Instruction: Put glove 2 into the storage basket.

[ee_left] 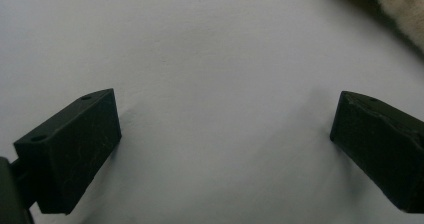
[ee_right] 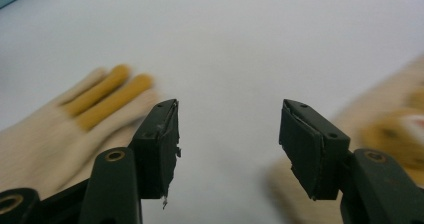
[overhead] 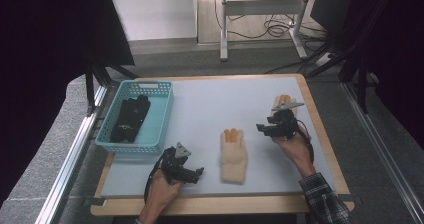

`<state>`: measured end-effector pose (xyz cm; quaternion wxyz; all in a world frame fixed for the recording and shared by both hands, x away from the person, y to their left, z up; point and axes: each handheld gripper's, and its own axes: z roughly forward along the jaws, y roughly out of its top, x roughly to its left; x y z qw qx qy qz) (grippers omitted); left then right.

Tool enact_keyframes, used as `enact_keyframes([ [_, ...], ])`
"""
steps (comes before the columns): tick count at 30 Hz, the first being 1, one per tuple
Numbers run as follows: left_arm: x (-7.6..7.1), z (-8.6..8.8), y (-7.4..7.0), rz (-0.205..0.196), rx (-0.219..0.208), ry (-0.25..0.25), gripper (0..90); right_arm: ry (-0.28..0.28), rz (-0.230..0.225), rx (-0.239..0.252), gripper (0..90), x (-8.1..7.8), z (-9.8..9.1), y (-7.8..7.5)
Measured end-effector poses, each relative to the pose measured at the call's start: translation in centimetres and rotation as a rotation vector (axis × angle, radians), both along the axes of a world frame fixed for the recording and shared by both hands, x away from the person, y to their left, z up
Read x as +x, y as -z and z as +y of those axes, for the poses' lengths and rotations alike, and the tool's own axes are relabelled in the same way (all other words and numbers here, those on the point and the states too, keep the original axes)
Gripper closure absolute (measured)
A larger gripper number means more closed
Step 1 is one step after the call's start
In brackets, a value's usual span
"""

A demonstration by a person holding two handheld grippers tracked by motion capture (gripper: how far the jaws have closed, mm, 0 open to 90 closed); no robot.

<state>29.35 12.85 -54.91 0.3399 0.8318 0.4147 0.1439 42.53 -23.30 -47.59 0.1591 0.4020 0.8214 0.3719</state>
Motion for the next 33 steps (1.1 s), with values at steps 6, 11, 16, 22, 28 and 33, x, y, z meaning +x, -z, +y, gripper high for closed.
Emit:
enact_keyframes([
  [6,0.0,0.0,0.0,0.001,0.0,0.001,0.0,0.12,-0.02,-0.023,43.4,2.4,-3.5,-1.0],
  [11,0.0,0.0,0.0,-0.001,-0.001,0.0,0.0,0.163,-0.011,-0.041,45.5,4.0,-5.0,-0.5],
  [16,0.0,0.0,0.0,0.0,0.0,0.001,0.0,0.184,-0.011,-0.044,37.2,5.1,-5.2,1.1],
  [22,0.0,0.0,0.0,0.0,0.0,0.001,0.0,0.187,0.017,-0.113,45.4,6.7,-4.7,3.4],
  [28,0.0,0.0,0.0,-0.001,-0.001,0.0,0.0,0.201,0.013,-0.081,59.4,6.0,-5.1,3.2],
  [33,0.0,0.0,0.0,-0.001,0.0,0.0,0.0,0.177,-0.009,-0.021,59.6,4.5,-5.3,1.3],
])
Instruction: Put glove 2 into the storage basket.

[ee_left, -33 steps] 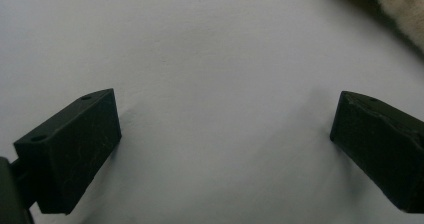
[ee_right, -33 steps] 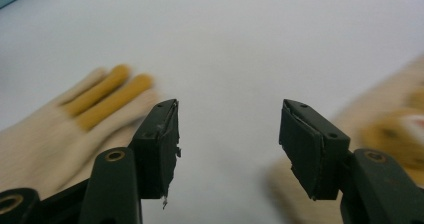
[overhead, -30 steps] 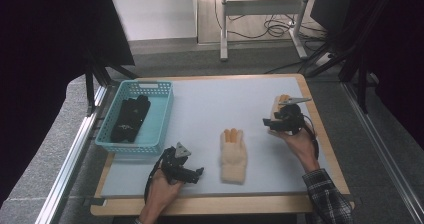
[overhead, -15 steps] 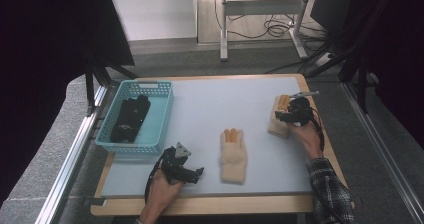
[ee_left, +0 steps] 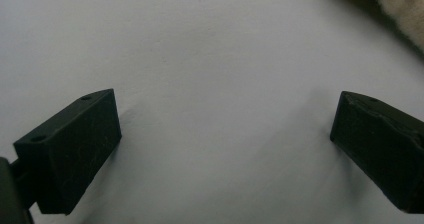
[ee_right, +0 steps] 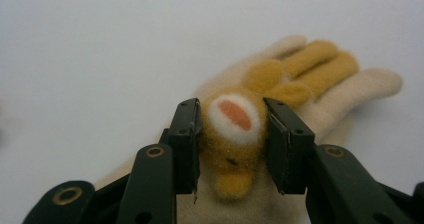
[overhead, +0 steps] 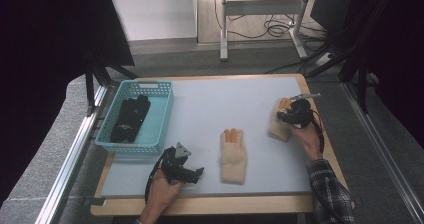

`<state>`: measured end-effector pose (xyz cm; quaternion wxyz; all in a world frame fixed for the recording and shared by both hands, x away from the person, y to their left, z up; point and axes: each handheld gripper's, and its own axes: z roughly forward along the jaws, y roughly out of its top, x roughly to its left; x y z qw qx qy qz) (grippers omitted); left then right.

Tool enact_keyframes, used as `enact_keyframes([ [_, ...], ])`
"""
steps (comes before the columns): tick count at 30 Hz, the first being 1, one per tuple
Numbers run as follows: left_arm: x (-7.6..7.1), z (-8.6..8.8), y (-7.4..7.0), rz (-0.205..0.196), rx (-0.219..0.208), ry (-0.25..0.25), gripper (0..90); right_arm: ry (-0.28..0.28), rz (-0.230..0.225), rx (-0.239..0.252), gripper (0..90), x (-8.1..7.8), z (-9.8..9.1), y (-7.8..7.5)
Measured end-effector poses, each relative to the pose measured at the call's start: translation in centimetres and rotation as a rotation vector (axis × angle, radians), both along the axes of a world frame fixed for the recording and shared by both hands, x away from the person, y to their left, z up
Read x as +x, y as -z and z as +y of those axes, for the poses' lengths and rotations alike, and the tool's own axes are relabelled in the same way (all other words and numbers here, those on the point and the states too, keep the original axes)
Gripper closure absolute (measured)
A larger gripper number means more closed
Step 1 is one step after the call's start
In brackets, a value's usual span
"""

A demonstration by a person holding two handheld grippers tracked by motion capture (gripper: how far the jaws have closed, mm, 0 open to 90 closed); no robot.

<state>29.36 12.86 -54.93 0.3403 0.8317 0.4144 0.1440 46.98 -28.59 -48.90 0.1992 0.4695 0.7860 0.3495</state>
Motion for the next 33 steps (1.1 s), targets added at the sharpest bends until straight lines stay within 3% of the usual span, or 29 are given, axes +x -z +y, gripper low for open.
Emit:
enact_keyframes([
  [8,0.0,0.0,0.0,-0.001,0.0,-0.002,0.0,-0.098,-0.046,0.025,59.6,-3.8,1.7,-2.6],
  [19,0.0,0.0,0.0,-0.004,-0.001,-0.003,0.0,-0.305,-0.065,0.076,59.5,-10.8,6.8,-5.3],
  [26,0.0,0.0,0.0,-0.003,-0.001,-0.004,0.0,-0.374,-0.003,0.115,59.3,-13.9,10.7,-4.4],
  [33,0.0,0.0,0.0,-0.004,-0.001,-0.003,0.0,-0.379,0.013,0.069,59.1,-14.2,13.8,-2.1],
])
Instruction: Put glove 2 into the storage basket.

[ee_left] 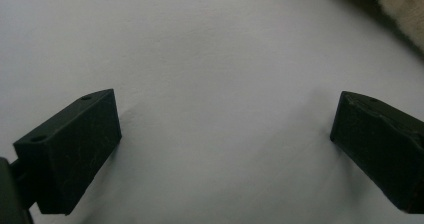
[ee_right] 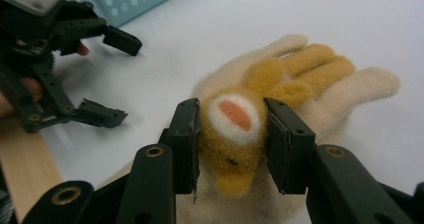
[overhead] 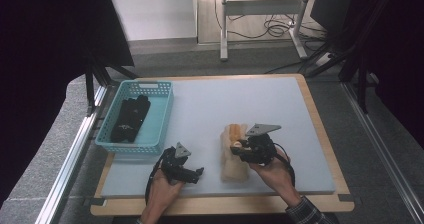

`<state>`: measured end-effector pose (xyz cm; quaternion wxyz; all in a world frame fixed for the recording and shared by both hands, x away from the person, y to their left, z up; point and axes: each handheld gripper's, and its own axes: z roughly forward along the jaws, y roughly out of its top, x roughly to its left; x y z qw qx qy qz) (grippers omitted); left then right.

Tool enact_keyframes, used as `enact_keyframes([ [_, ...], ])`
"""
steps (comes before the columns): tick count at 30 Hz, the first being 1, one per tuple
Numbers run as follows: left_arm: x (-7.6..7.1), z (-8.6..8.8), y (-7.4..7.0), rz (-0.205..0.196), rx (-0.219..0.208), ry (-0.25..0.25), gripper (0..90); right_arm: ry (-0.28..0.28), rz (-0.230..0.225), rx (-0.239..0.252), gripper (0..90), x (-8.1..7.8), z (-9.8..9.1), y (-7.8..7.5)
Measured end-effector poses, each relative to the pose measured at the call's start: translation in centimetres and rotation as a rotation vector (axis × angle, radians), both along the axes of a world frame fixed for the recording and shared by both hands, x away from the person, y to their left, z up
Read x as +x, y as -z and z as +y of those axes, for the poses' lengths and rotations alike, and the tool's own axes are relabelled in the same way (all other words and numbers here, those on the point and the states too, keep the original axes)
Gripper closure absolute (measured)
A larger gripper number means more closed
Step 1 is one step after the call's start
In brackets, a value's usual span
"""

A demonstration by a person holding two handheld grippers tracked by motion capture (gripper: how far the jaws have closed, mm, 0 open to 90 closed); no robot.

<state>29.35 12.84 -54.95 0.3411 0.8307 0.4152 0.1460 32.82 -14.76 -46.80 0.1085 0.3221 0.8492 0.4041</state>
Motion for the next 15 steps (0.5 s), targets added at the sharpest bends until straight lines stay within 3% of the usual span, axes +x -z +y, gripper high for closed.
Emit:
enact_keyframes([
  [5,0.0,0.0,0.0,0.002,0.001,0.001,0.0,0.023,0.019,-0.037,53.5,0.5,1.2,2.6],
  [7,0.0,0.0,0.0,0.002,0.001,0.001,0.0,0.024,0.031,-0.022,48.1,0.6,1.3,3.2],
  [9,0.0,0.0,0.0,0.002,0.001,0.001,0.0,0.014,0.03,0.0,42.6,0.5,0.9,2.9],
  [12,0.0,0.0,0.0,0.002,-0.001,0.0,0.0,0.021,-0.011,0.015,40.1,0.3,-0.4,1.8],
  [13,0.0,0.0,0.0,0.001,-0.001,0.001,0.0,0.025,-0.024,0.01,40.6,0.3,-1.1,1.5],
  [15,0.0,0.0,0.0,0.002,0.002,0.003,0.0,0.032,-0.032,-0.001,51.4,0.3,-2.4,1.2],
])
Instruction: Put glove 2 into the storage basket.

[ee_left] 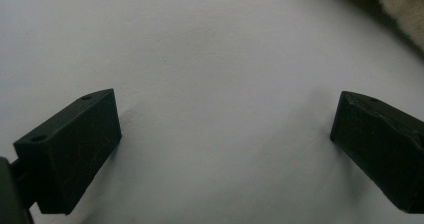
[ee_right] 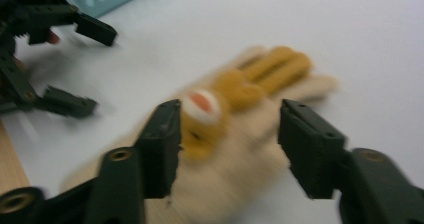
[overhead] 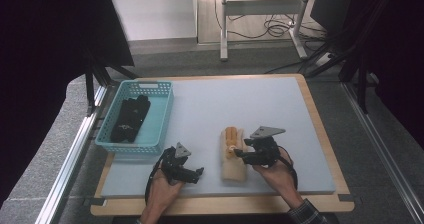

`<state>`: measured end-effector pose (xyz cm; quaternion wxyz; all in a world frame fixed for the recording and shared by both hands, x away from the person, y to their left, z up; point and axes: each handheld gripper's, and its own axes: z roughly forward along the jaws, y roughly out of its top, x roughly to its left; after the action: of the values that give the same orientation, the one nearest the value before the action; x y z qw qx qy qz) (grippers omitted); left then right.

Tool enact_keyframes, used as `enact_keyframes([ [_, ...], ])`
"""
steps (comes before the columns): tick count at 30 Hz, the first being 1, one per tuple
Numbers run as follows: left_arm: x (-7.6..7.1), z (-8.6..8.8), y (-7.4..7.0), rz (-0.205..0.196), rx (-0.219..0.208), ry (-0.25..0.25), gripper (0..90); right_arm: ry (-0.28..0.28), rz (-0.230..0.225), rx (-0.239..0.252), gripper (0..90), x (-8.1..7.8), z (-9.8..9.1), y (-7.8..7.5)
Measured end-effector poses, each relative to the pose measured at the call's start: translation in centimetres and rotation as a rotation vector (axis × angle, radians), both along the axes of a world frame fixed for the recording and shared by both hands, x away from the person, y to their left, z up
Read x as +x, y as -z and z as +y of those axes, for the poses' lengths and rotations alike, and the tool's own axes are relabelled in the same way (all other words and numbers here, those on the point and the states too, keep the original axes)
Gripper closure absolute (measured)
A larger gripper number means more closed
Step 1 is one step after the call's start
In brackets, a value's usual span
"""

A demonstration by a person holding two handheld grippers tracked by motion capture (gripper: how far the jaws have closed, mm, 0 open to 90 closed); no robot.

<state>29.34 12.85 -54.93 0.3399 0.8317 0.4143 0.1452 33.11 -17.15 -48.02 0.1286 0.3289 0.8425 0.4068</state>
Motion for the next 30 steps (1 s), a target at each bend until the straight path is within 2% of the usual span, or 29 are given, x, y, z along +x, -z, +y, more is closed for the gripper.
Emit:
enact_keyframes([
  [4,0.0,0.0,0.0,0.0,-0.001,-0.001,0.0,-0.003,0.038,-0.017,73.6,-0.1,-2.3,0.8],
  [8,0.1,0.0,0.0,0.001,0.003,0.003,0.0,-0.045,0.066,-0.028,82.4,-0.7,-3.2,2.3],
  [16,0.0,0.7,-0.3,0.005,0.011,0.035,5.0,-0.115,0.083,-0.039,84.6,-1.5,-1.8,4.1],
  [22,0.2,1.5,-0.2,0.013,0.016,0.016,0.8,-0.136,0.091,-0.033,84.4,-1.7,-0.6,4.5],
  [28,0.1,2.1,-0.4,0.016,0.029,0.027,2.3,-0.167,0.092,-0.034,83.2,-1.7,1.3,4.7],
  [30,0.0,2.3,-0.5,0.013,0.046,0.033,3.0,-0.176,0.087,-0.035,82.8,-1.6,2.0,4.8],
])
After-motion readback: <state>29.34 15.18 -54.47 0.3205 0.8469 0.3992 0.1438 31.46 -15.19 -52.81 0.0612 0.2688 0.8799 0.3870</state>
